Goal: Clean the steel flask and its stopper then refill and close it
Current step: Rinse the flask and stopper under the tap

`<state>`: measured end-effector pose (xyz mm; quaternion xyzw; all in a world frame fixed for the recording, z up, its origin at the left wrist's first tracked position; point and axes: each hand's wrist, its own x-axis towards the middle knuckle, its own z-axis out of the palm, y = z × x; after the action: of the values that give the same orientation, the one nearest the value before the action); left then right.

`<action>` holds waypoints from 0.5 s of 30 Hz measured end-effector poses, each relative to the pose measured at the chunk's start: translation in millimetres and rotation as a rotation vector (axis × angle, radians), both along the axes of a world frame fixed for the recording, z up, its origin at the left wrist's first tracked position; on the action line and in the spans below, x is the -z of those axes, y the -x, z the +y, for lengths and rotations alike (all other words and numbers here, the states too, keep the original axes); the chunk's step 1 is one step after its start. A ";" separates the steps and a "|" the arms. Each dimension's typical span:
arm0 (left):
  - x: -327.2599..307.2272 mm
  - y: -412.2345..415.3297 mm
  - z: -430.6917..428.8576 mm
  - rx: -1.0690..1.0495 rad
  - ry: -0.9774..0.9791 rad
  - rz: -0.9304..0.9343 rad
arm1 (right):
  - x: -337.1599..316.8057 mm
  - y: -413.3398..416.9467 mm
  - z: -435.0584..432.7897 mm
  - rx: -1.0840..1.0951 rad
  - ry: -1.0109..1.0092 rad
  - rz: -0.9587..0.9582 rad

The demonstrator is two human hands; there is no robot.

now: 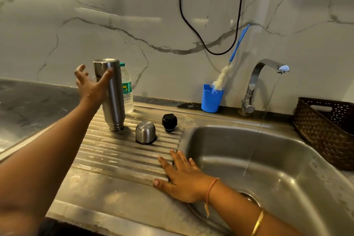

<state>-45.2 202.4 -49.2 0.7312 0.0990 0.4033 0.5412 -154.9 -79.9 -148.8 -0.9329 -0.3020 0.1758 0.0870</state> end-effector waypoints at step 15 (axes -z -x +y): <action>60.7 70.1 -68.9 -0.335 0.385 0.020 | -23.8 -49.4 2.2 0.243 -0.376 -0.213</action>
<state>-115.2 133.5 -109.8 0.5922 0.2992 0.4538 0.5948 -105.4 -77.6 -125.1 -0.9430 -0.2226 0.0056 0.2473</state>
